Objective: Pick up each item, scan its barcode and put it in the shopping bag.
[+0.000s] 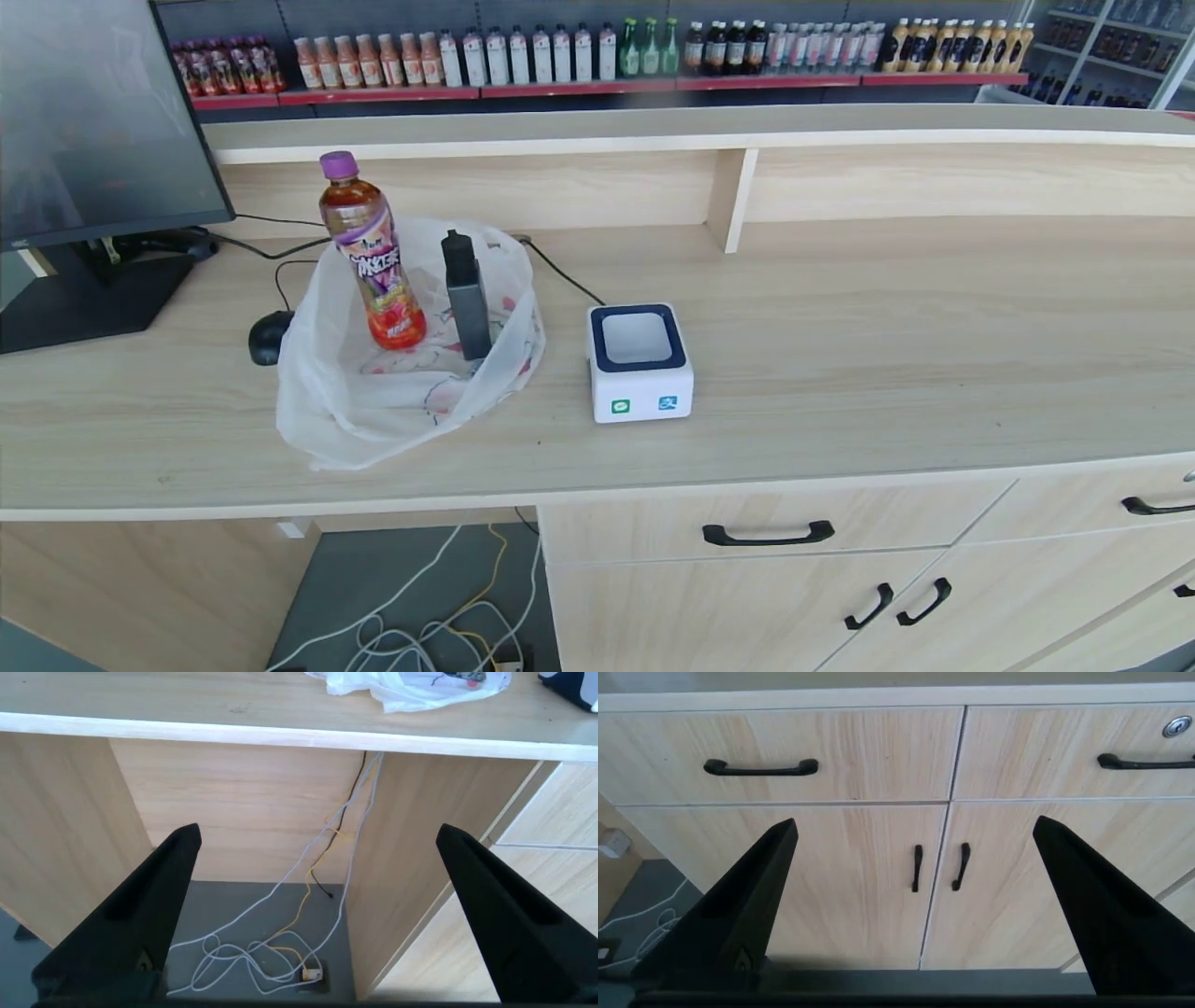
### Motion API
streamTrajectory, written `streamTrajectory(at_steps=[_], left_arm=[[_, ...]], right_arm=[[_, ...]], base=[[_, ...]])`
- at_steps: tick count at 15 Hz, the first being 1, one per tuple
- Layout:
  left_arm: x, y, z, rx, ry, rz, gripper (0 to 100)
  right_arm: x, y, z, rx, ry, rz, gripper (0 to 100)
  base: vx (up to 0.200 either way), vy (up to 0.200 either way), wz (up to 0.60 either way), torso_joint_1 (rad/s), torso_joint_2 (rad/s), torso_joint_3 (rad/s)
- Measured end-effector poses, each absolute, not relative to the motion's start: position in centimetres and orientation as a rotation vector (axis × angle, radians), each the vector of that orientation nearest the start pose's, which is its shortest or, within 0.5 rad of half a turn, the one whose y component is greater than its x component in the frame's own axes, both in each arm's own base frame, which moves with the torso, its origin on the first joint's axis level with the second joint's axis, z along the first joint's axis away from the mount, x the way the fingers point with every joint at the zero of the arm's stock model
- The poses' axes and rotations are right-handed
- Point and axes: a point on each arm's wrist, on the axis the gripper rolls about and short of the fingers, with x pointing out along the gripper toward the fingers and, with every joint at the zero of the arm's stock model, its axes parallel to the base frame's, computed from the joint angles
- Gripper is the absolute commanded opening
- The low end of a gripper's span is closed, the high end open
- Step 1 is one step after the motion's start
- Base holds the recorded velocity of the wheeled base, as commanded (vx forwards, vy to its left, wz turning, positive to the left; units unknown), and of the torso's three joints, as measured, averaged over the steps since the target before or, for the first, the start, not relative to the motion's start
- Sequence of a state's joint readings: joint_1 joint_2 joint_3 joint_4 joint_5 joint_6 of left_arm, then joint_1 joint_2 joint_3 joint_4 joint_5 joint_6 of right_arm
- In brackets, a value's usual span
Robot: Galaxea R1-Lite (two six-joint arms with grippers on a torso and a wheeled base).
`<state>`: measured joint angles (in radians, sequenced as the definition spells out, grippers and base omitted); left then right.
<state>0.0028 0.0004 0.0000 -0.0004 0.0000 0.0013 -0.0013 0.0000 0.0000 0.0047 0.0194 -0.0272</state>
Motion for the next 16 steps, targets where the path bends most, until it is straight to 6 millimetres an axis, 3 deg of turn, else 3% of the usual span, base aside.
streamTrajectory(at_steps=[16], left_arm=[[-2.28, -0.01, 7.56, 0.002, -0.001, 0.002, 100]], right_arm=[[-2.28, 0.05, 7.50, -0.028, 0.004, 0.018, 100]], base=[[0.000, 0.000, 0.00, 0.000, 0.00, 0.000]])
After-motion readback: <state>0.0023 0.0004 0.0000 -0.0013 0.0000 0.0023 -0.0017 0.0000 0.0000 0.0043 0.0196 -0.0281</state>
